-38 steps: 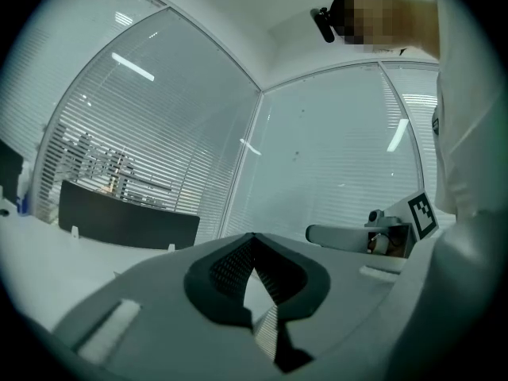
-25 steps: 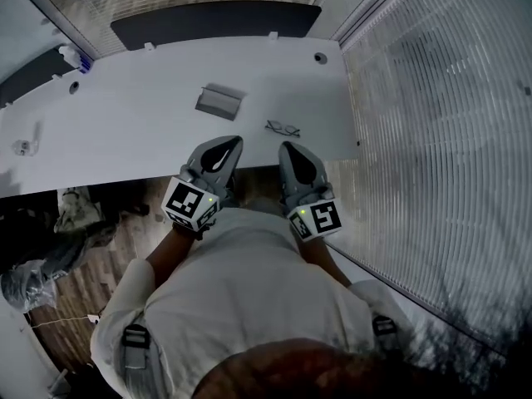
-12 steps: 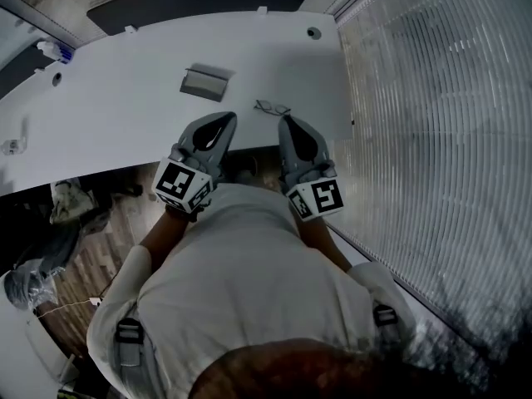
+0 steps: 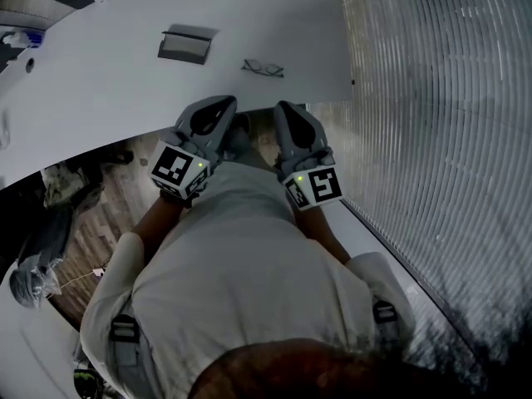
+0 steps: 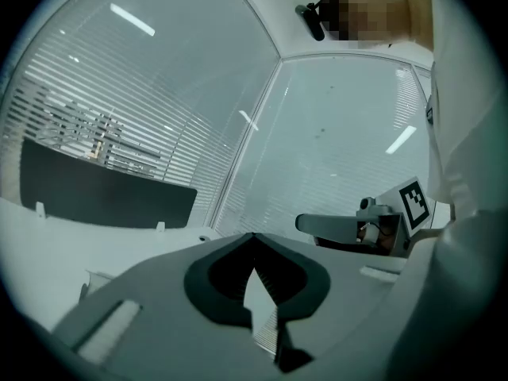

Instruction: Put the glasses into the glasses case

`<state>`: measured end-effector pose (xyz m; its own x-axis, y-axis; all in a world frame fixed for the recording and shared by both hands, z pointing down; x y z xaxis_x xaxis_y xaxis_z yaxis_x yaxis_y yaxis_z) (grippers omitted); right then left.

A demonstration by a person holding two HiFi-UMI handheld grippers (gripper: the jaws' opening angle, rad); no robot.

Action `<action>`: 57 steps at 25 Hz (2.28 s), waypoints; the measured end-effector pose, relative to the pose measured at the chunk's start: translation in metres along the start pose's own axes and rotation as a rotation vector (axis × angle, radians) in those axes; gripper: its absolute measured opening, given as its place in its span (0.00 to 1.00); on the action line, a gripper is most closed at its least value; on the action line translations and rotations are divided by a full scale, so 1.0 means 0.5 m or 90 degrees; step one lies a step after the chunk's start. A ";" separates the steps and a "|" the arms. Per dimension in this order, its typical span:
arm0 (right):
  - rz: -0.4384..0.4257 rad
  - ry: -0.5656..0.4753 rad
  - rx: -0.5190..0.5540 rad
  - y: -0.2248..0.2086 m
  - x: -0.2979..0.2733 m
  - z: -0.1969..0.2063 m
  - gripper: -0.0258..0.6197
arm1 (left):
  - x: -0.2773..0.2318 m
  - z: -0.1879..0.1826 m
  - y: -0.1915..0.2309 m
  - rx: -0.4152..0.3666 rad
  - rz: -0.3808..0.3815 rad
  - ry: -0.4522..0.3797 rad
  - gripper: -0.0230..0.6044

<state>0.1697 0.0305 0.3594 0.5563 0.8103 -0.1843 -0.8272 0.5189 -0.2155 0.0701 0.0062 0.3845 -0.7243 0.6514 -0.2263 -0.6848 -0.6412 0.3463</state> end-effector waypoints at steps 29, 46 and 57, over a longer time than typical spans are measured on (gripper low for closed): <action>-0.038 0.119 0.038 -0.132 -0.128 0.160 0.04 | -0.150 0.123 0.087 0.009 -0.012 0.066 0.04; -0.089 0.301 0.257 -0.178 -0.174 0.322 0.12 | -0.230 0.274 0.133 0.043 -0.014 0.134 0.04; -0.149 0.507 0.518 -0.262 -0.226 0.504 0.16 | -0.288 0.361 0.189 0.081 -0.054 0.164 0.04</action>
<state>0.1953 -0.0606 0.6503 0.3548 0.4213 -0.8346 -0.3432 0.8891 0.3029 0.1240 -0.0749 0.6142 -0.6730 0.5653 -0.4769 -0.7395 -0.5227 0.4240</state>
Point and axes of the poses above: the fingertips, and each gripper's own axes: x backward along the fingers, y to its left, z out of its underside, the point moved 2 cm from there along x, backward along the fingers, and after that the axes turned 11 degrees about -z, right-handed, at the moved point
